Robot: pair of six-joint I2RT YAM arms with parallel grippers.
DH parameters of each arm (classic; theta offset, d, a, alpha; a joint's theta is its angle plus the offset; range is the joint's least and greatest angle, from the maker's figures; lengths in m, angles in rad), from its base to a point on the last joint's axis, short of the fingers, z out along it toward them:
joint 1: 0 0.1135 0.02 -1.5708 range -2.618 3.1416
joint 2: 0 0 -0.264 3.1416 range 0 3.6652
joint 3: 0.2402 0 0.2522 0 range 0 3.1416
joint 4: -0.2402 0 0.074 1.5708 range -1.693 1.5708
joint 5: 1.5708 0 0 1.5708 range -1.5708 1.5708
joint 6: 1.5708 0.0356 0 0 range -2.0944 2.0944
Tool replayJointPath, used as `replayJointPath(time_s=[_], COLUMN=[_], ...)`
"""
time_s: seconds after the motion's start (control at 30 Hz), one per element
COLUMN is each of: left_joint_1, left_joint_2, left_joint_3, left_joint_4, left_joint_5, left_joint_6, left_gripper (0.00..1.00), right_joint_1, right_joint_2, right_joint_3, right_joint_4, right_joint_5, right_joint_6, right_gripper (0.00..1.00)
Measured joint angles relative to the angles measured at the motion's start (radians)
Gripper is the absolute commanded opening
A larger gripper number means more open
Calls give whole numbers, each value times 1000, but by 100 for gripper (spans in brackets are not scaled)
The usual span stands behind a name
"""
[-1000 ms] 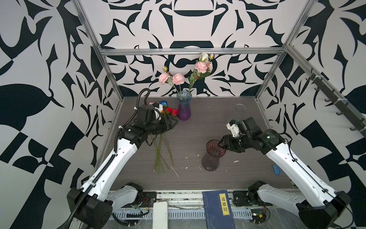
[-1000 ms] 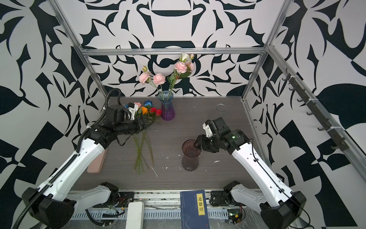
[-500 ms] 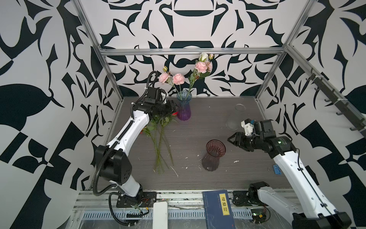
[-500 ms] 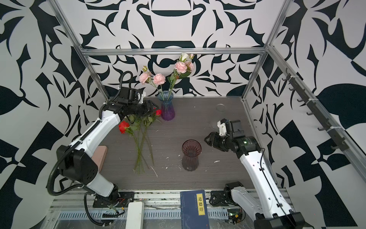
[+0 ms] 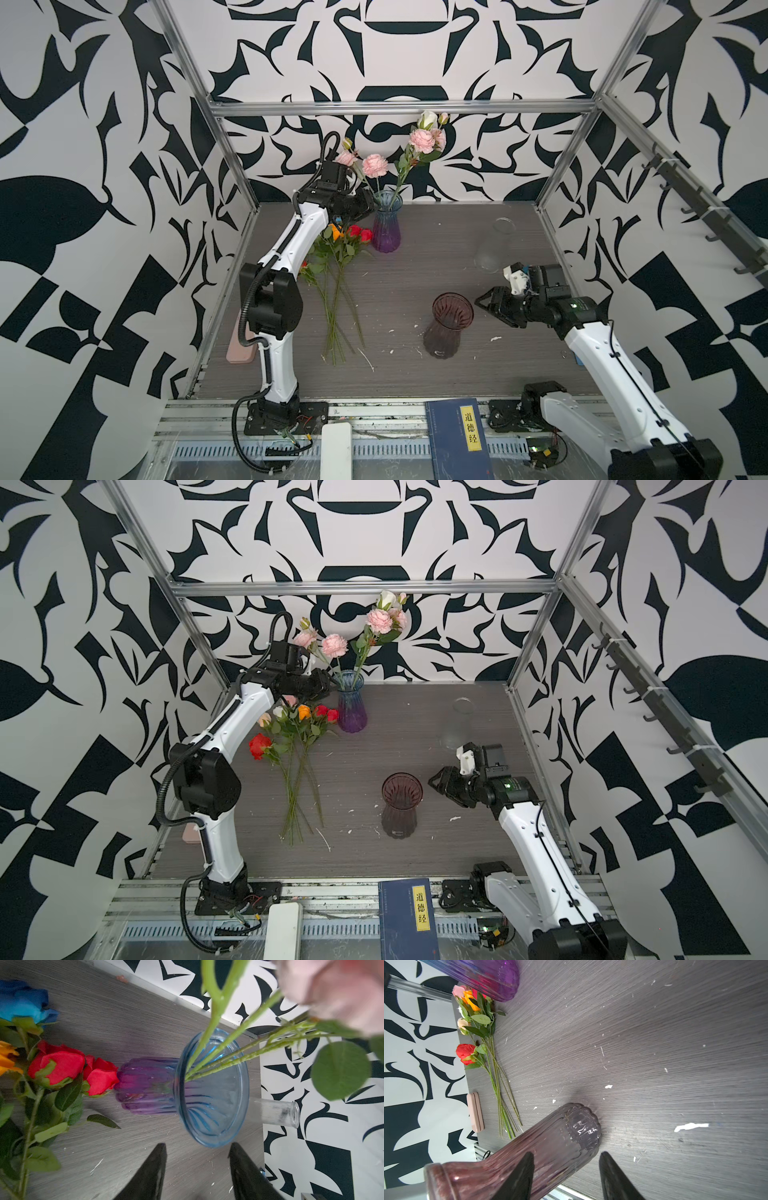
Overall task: Arrange flowers in a vase
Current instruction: Pick up the vase from the top-center of the table.
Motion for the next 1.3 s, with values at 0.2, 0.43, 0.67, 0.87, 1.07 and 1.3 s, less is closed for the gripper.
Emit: replayJointPath(time_s=[0.2,0.43,0.67,0.87,1.07,1.3], left_joint_1=[0,0,-2,-11,-21,-26], left_joint_2=[91,154,156,156,156,183], left_joint_3=[127,233,233,233,233,269], left_joint_4=[-63,-111,-116,-118,-122,-127], left_joint_5=[-45,-83,-85,-91,-98,-115], left_joint_6=[10,23,16,16,17,29], left_gripper=[41,23,24,28,27,5], right_joint_1=[0,0,0,0,0,0], right_joint_2=[-17,-21,-21,-27,-49,-57], right_joint_3=[-15,-15,-14,-14,-14,-15], right_joint_4=[5,4,2,-1,-8,-14], right_joint_5=[-1,-6,-6,-6,-6,-4], right_joint_6=[11,16,17,17,17,16], right_gripper=[54,54,54,54,54,54])
